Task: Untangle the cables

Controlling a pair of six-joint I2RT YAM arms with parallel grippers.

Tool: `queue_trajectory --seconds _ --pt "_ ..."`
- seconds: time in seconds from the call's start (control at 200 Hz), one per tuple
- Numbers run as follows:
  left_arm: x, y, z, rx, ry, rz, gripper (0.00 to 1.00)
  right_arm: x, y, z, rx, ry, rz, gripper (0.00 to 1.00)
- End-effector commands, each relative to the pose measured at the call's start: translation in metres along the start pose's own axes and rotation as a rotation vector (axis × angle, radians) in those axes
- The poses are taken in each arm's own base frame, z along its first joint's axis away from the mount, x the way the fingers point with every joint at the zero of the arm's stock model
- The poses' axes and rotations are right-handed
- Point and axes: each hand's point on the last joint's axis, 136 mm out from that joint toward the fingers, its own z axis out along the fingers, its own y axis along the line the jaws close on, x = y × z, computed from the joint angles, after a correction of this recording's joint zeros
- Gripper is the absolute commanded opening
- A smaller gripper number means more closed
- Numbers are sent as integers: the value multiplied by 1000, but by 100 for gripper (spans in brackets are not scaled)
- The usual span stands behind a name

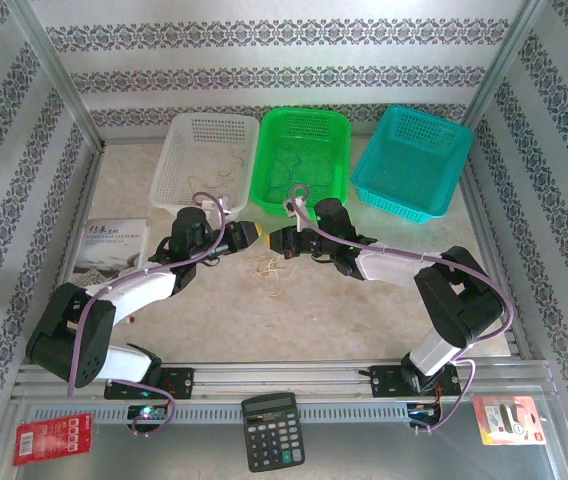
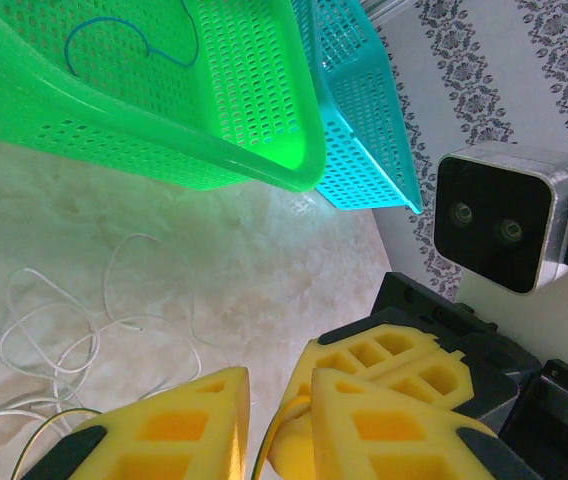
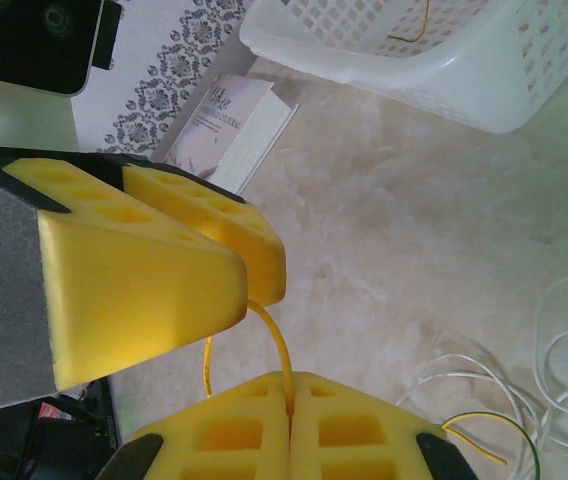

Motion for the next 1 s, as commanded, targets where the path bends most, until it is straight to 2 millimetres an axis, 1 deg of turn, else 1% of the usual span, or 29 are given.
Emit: queue_trajectory --seconds 0.0,0.145,0.25,0.275,0.375,0.49,0.535,0.565,0.595,0.699,0.784,0.874,0.994 --pt "5 -9 3 44 7 30 23 -11 12 -7 -47 -35 -27 0" --pt "7 -6 4 39 11 24 30 -12 13 -8 -49 -39 -25 0" --pt "8 -4 5 40 12 19 27 -12 12 -8 -47 -40 -24 0" --pt "8 -4 5 41 12 18 26 -12 12 -9 -48 -41 -23 0" --pt "7 -5 5 46 7 15 14 -11 10 -9 -43 -42 -22 0" --pt "1 -15 3 74 -10 11 0 -8 5 -8 -28 -40 -19 0" --pt "-3 -21 2 88 -19 12 0 -6 2 -8 -18 -39 -16 0" --pt "-5 -27 1 102 -24 13 0 -5 0 -8 -11 -42 -15 3" --pt "-7 -32 0 115 -30 13 0 -4 -3 -7 -4 -43 -14 7" --pt "-16 -53 -5 161 -48 14 0 -2 -12 -5 28 -58 -16 24" --pt "-22 -70 -8 199 -56 17 0 -1 -18 -2 49 -72 -15 33" --pt "-29 -89 -12 239 -64 19 0 1 -23 4 69 -89 -19 38" --pt "-38 -113 -20 285 -84 25 0 4 -31 13 104 -109 -21 39"
